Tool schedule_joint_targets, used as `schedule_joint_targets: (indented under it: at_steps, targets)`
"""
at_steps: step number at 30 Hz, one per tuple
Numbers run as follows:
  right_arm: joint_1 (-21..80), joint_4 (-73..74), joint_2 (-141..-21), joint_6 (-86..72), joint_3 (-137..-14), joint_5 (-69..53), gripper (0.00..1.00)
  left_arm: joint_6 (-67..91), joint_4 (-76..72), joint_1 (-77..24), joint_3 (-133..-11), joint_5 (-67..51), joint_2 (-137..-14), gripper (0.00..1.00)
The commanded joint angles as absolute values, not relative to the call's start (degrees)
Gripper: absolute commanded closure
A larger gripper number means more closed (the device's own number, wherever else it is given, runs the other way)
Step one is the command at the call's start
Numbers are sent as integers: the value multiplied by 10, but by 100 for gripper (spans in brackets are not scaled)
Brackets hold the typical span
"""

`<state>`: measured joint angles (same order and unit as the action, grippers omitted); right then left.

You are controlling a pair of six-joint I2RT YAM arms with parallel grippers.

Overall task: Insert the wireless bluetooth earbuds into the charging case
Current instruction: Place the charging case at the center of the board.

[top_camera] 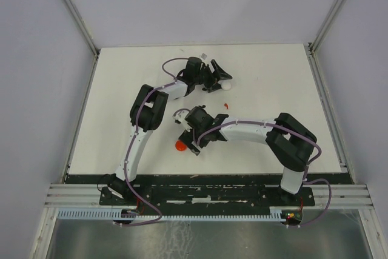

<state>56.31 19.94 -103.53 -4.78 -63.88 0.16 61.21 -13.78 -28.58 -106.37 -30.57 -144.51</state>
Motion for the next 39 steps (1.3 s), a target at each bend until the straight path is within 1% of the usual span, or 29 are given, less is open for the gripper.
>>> schedule_joint_targets:
  at_steps: [1, 7, 17, 35, 39]
  targets:
    - [570, 182, -1050, -34, -674, 2, 9, 575, -108, -283, -1091, -314, -1425, 9]
    - [573, 188, -1065, -31, -690, 0, 9, 535, -32, -274, -1092, -293, -1403, 9]
    - [575, 192, -1085, -31, -708, 3, 9, 514, -20, -246, -1041, -289, -1349, 9]
    - [579, 194, -1111, -28, -736, 2, 9, 480, 17, -200, -1009, -282, -1268, 9]
    - [579, 198, -1120, -27, -746, 1, 8, 487, 13, -184, -983, -269, -1245, 9]
